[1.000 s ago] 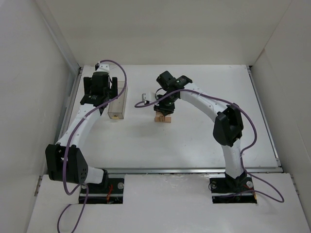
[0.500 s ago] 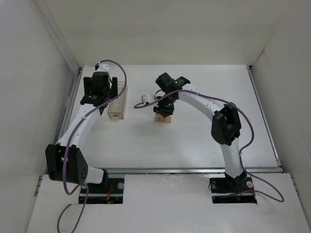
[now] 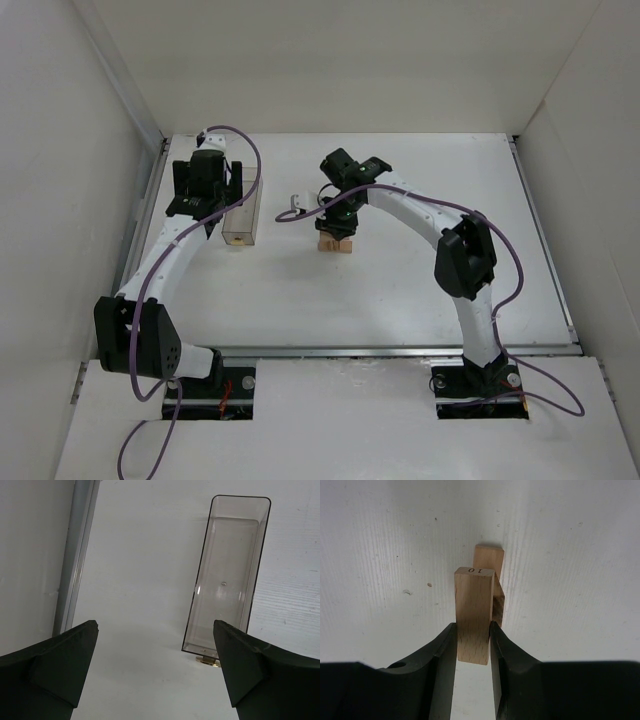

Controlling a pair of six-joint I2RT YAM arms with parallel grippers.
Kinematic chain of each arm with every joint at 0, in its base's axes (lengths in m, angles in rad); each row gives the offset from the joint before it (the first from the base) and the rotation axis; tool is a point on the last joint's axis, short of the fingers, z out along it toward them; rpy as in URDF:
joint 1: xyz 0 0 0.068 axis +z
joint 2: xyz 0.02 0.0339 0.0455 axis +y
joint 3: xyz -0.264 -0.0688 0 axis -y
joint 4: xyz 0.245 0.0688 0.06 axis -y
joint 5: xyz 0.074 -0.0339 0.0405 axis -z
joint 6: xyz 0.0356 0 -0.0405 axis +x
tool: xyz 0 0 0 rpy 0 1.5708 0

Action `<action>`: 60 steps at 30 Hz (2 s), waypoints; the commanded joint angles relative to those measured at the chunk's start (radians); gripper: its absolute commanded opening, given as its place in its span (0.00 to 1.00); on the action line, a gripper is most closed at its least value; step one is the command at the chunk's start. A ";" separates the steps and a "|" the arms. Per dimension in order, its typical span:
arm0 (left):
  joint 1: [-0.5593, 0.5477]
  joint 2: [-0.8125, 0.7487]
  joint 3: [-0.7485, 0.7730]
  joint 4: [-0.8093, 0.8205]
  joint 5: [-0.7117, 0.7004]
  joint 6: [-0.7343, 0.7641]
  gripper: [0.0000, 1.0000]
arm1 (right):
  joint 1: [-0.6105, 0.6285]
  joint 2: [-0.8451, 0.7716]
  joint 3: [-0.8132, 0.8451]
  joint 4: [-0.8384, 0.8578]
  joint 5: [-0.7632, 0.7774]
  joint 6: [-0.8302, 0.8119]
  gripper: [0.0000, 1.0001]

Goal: Build the wood block tower

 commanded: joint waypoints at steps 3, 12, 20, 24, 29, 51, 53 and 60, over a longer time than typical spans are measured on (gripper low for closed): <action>0.006 -0.036 -0.014 0.021 0.009 -0.016 1.00 | 0.000 -0.006 0.047 0.007 -0.030 -0.013 0.00; 0.006 -0.036 -0.014 0.030 0.009 -0.006 1.00 | -0.009 -0.006 0.036 0.007 -0.039 -0.013 0.00; 0.006 -0.036 -0.014 0.030 0.009 -0.006 1.00 | -0.009 -0.006 0.018 0.007 -0.030 -0.013 0.21; 0.006 -0.036 -0.023 0.030 0.009 -0.006 1.00 | -0.009 -0.006 0.018 0.007 -0.020 -0.013 0.32; 0.006 -0.036 -0.023 0.030 0.009 -0.006 1.00 | -0.009 0.003 0.018 0.016 -0.020 -0.013 0.39; 0.026 -0.036 -0.033 0.030 0.009 -0.006 1.00 | -0.090 -0.398 -0.104 0.519 0.118 0.485 1.00; 0.035 -0.045 -0.033 0.039 0.009 -0.006 1.00 | -0.153 -0.525 -0.261 0.807 0.342 0.702 1.00; 0.045 -0.045 -0.042 0.048 -0.023 -0.026 1.00 | -0.388 -0.629 -0.378 0.673 1.371 1.501 1.00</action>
